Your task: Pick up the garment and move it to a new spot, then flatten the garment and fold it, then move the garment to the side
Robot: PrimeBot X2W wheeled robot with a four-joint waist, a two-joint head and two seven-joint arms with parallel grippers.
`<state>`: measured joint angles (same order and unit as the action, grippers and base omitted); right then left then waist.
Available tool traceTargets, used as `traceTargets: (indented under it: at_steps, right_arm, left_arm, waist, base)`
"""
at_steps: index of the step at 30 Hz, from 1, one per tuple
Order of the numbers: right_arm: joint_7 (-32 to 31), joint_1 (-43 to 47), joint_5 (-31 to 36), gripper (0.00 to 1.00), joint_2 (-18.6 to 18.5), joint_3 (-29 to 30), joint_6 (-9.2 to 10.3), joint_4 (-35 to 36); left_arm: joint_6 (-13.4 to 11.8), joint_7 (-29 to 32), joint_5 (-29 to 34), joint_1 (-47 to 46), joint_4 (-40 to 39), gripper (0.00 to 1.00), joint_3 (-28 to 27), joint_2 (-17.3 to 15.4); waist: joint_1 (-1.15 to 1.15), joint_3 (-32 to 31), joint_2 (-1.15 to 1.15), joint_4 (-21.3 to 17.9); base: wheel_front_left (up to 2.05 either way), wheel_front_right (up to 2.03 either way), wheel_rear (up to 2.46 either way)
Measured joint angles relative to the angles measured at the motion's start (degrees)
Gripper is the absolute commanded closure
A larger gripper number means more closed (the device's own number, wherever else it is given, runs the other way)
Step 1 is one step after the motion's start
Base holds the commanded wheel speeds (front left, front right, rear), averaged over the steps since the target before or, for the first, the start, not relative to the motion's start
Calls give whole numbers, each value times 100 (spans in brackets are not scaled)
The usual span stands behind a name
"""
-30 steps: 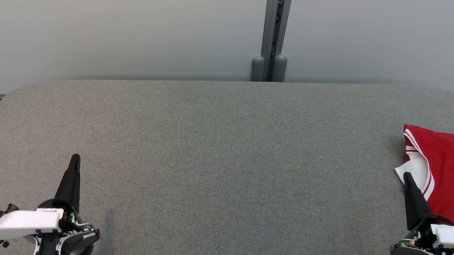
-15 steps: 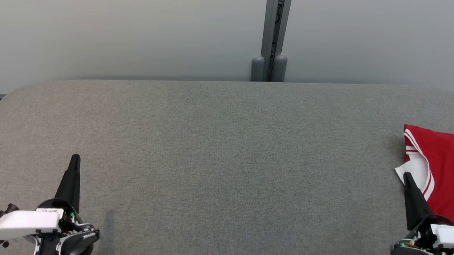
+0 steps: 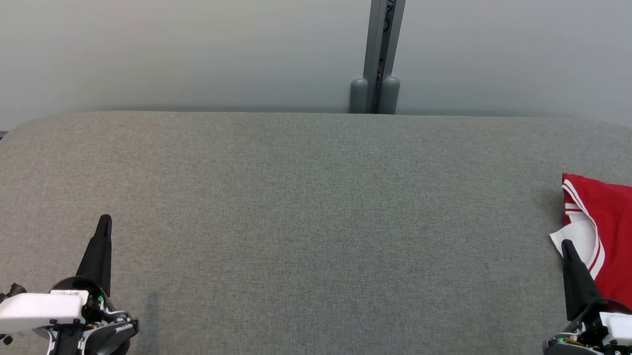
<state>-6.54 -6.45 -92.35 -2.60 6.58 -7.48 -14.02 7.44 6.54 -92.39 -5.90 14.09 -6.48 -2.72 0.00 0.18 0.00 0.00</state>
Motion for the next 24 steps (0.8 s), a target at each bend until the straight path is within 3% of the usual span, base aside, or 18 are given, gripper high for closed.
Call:
traceTargets:
  at_steps: [24]
  right_arm:
    - [0,0,0,100,0,0,-1,0]
  left_arm:
    - [0,0,0,0,-1,100,0,0]
  waist:
    - [0,0,0,0]
  base:
    - [0,0,0]
